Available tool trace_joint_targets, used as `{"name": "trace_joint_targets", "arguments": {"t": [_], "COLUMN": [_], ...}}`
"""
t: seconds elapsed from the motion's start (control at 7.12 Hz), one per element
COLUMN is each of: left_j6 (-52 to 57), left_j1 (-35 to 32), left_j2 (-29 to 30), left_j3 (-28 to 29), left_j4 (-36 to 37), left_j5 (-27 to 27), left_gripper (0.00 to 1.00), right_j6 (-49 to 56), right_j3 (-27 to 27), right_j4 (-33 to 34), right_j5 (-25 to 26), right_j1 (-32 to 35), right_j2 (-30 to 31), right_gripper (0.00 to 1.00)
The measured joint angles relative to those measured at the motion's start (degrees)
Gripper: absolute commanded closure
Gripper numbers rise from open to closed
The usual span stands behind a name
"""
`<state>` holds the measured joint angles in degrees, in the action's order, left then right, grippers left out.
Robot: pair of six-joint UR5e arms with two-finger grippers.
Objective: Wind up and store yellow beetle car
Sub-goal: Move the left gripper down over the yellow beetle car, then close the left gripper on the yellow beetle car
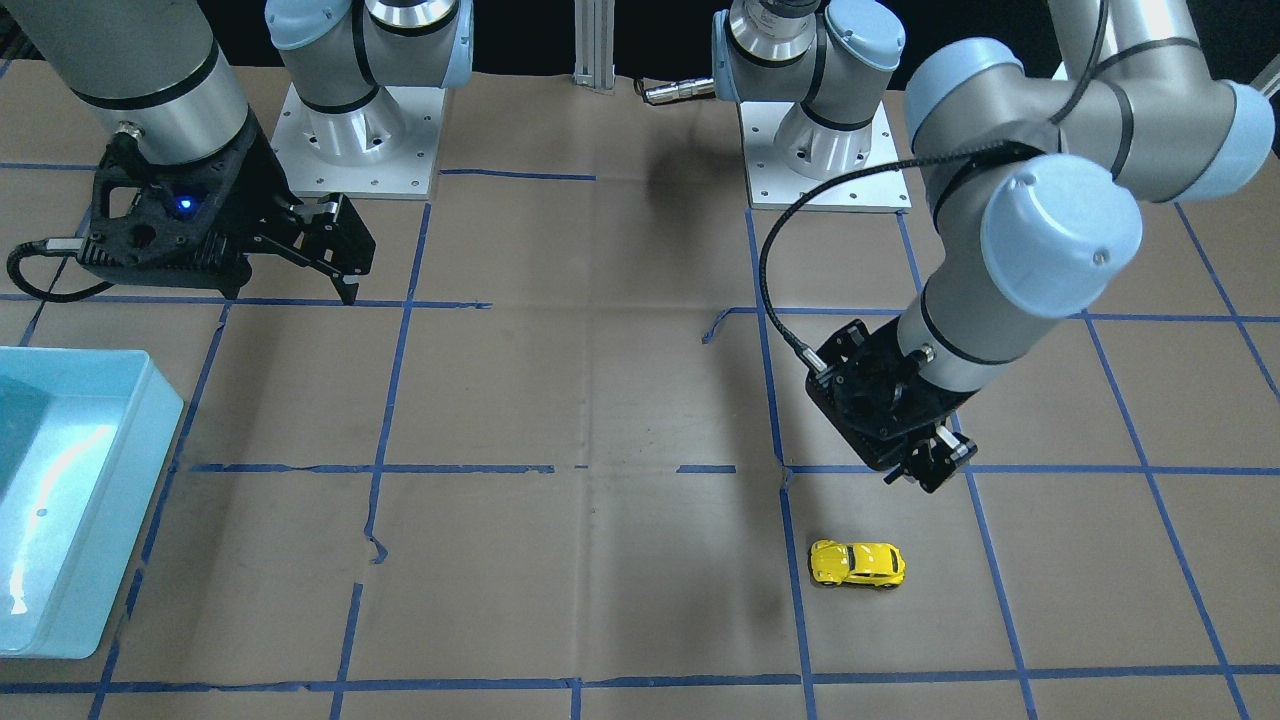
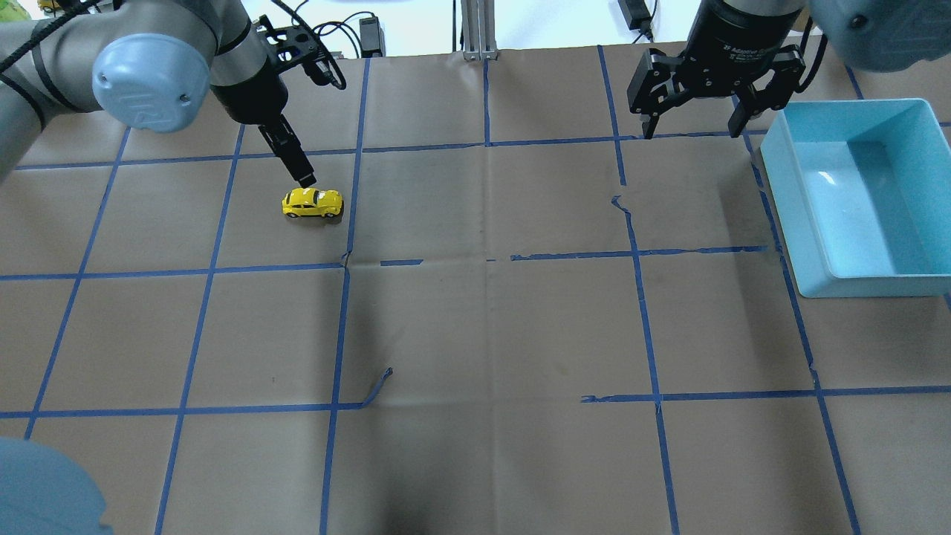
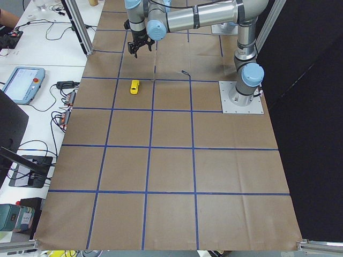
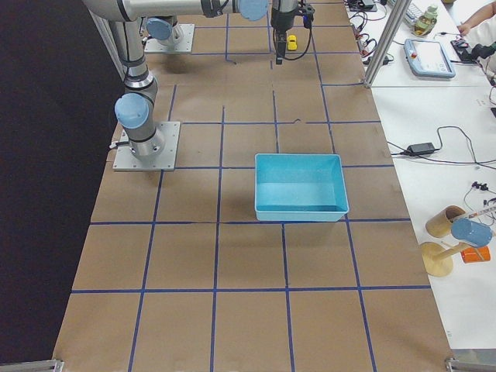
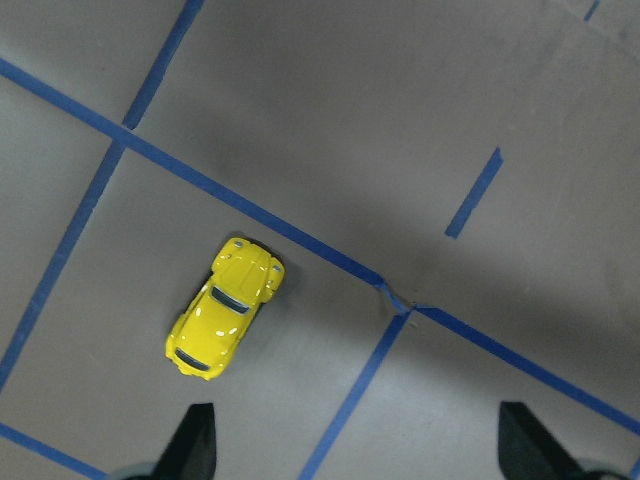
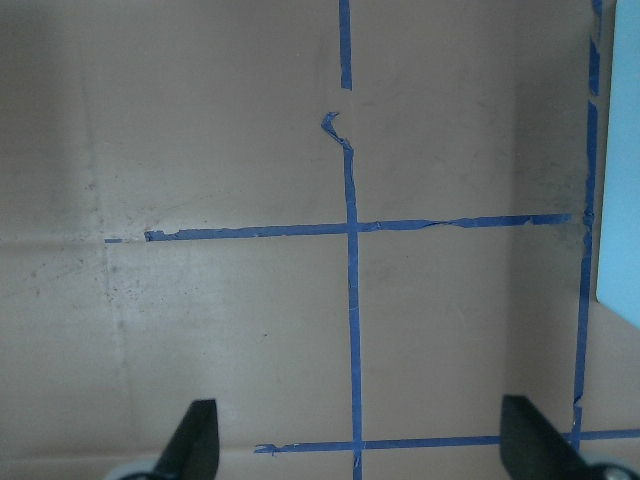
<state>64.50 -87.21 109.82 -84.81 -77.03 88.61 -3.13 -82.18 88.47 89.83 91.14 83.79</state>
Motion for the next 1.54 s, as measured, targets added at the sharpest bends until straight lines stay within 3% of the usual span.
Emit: {"name": "trace_joint_targets", "arguments": {"t": [0.7, 0.98, 1.4, 1.54], "left_j6": [32.7, 34.7, 33.8, 33.7], "left_j1": [3.5, 3.3, 2.8, 2.8], "left_j2": [9.1, 11.3, 13.9, 14.0], "left_j3": [0.2, 0.1, -0.5, -1.9], "left_j4": [9.1, 9.7, 14.5, 16.8], "left_j5": [1.0, 5.7, 4.6, 3.9], "left_gripper": [0.02, 0.02, 0.03, 0.08], "right_j6": [0.2, 0.2, 0.2, 0.2], "right_j3": [-0.1, -0.1, -0.1, -0.1], "right_j4": [0.0, -0.1, -0.1, -0.1], "right_j5": [0.0, 0.0, 0.0, 0.1], "right_j1": [0.0, 0.0, -0.1, -0.1], "right_j2": [-0.5, -0.6, -0.6, -0.6], "right_gripper": [0.0, 0.0, 0.0, 0.0]}}
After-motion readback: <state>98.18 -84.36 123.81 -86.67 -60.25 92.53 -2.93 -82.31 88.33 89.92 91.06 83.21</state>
